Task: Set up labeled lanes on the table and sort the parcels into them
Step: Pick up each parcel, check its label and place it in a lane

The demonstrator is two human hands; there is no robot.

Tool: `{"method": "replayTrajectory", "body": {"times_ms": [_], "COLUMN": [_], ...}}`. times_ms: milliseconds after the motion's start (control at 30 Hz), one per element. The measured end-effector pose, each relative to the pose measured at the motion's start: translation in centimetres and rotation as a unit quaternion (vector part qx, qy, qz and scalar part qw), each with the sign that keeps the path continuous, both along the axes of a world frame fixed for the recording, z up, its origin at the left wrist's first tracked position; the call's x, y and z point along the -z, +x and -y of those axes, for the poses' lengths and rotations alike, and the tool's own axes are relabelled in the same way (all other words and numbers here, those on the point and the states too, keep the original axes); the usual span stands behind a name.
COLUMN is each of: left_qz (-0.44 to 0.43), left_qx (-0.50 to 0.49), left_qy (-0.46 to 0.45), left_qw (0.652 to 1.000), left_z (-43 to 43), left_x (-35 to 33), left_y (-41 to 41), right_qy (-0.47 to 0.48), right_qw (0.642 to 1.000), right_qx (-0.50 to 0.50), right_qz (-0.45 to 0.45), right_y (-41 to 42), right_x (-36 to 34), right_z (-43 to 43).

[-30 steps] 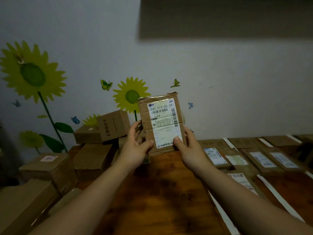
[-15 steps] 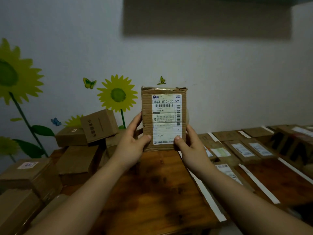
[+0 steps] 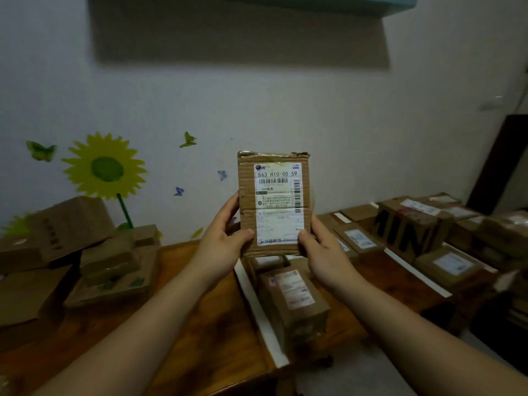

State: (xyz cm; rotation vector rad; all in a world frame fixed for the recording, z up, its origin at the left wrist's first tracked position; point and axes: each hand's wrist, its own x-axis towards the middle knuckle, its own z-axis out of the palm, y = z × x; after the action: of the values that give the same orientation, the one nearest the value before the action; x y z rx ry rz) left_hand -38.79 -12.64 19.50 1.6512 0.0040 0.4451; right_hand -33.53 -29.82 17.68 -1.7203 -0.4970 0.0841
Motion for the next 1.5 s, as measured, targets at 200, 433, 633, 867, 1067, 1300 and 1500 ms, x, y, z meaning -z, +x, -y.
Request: {"method": "replayTrajectory", "body": {"times_ms": [200, 433, 633, 867, 1067, 1300, 1500], "left_qz": [-0.064, -0.172, -0.239, -0.255, -0.276, -0.317, -0.382], "left_qx": [0.039, 0.079, 0.087, 0.095, 0.070, 0.031, 0.025], "left_qy": [0.014, -0.016, -0.019, -0.068, -0.079, -0.064, -0.051], "left_qw": [0.997, 0.982, 0.967, 0.960, 0.955, 0.946, 0.923], "left_z": [9.1, 13.9, 14.6, 17.9, 21.9, 29.8, 35.4], "left_x": [3.3, 8.1, 12.2, 15.2, 16.9, 21.0, 24.2], "left_y": [5.0, 11.0, 18.7, 26.6, 30.3, 33.7, 35.6], "right_qy": [-0.035, -0.085, -0.113, -0.155, -0.198, -0.296, -0.345], "right_qw": [0.998, 0.989, 0.983, 0.972, 0.966, 0.945, 0.921], "right_qx": [0.023, 0.042, 0.053, 0.086, 0.055, -0.011, -0.068], "right_qz": [-0.053, -0.113, -0.134, -0.157, -0.159, -0.139, -0.167], "right_y": [4.4, 8.9, 15.5, 23.4, 28.7, 34.7, 37.9], "right_x": [4.0, 8.3, 10.8, 13.5, 15.2, 18.1, 21.0], "right_z": [9.7, 15.3, 16.8, 19.2, 22.8, 30.2, 34.8]}}
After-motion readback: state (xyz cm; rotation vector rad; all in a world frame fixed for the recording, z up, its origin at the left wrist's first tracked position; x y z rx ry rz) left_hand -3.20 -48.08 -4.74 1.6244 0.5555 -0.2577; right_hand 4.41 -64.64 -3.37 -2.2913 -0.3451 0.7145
